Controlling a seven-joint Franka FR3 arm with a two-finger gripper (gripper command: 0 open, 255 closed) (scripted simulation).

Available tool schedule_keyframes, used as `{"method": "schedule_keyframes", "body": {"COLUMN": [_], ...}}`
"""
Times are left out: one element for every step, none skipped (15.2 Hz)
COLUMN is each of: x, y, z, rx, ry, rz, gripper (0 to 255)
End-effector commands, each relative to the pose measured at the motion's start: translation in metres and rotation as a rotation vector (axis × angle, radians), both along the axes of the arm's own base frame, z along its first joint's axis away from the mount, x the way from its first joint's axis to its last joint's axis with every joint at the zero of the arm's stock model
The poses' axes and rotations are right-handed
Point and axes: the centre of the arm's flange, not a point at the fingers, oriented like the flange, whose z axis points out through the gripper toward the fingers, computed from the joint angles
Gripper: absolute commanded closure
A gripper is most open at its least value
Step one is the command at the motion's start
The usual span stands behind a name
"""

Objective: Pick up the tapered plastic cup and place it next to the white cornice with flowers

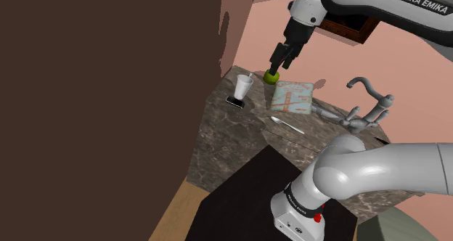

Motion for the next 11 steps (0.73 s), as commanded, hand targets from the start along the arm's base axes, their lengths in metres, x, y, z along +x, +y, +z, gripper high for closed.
{"method": "schedule_keyframes", "body": {"x": [0.0,0.008,0.016,0.024,0.032,0.04,0.049,0.057,0.065,0.073,0.082], "y": [0.0,-0.007,-0.014,-0.021,-0.028,-0.035,-0.042,-0.049,-0.056,-0.063,-0.07], "z": [0.0,-0.008,-0.015,-0.023,-0.03,-0.038,-0.045,-0.053,-0.06,-0.068,-0.075], "rx": [0.0,-0.002,-0.004,-0.007,-0.009,-0.011,-0.013,-0.016,-0.018,-0.02,-0.022], "ry": [0.0,0.001,0.003,0.004,0.006,0.007,0.009,0.01,0.011,0.013,0.014], "rz": [0.0,0.006,0.012,0.017,0.023,0.029,0.035,0.041,0.047,0.052,0.058], "gripper": [0,0,0,0,0,0,0,0,0,0,0]}}
